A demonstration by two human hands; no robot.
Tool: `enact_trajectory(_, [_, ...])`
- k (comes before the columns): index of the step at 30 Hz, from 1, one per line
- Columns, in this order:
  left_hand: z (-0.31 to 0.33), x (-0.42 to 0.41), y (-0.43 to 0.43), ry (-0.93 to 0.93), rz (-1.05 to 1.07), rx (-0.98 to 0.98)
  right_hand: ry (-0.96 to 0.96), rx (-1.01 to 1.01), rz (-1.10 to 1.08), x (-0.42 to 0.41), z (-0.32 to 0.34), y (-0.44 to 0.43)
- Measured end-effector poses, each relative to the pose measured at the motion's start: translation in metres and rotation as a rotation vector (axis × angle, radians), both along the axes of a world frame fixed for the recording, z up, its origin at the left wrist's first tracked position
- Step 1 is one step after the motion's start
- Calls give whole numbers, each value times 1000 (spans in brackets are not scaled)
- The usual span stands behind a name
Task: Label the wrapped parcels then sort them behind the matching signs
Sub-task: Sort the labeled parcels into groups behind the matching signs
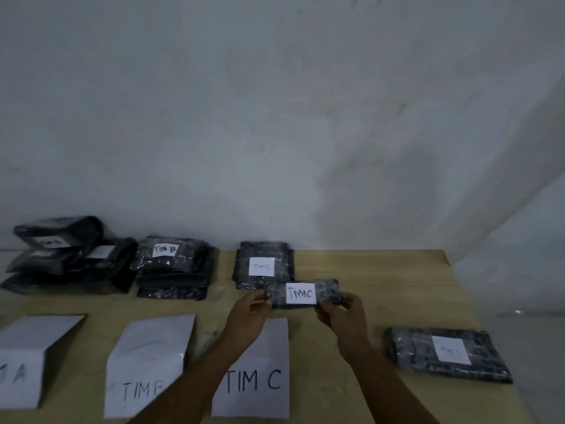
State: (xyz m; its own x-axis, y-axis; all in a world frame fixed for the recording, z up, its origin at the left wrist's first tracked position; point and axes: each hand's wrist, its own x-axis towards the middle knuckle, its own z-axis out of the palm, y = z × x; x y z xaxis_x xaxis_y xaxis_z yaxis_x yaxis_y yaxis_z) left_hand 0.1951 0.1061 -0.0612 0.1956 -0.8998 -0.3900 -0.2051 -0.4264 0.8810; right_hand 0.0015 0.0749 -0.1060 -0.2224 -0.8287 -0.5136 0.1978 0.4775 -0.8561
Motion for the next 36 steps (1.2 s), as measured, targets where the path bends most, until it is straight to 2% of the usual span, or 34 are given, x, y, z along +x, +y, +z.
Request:
enact_trajectory(5, [-5, 54, -38, -8, 83, -31, 79, -6, 117, 54, -3, -41])
enact_trajectory(11, [-13, 88, -90, 12, 38, -84, 263, -71, 121, 89, -8, -94])
enact_trajectory(16, [-28, 92, -111, 31, -13, -31, 293, -78, 199, 89, -16, -113])
enact_trajectory(22, [-40, 89, -103, -42, -94, -38, 234, -70, 286, 76, -26, -106])
enact_trajectory(27, [-28, 72, -89, -87, 14, -86, 242, -27, 248, 55, -28, -84])
enact_trajectory(31, [-18, 41, -70, -109, 113, -147, 329, -57, 218, 22, -19, -55])
enact_trajectory(36, [-24, -23, -45, -83, -108, -87, 510, -62, 147, -46, -15, -17])
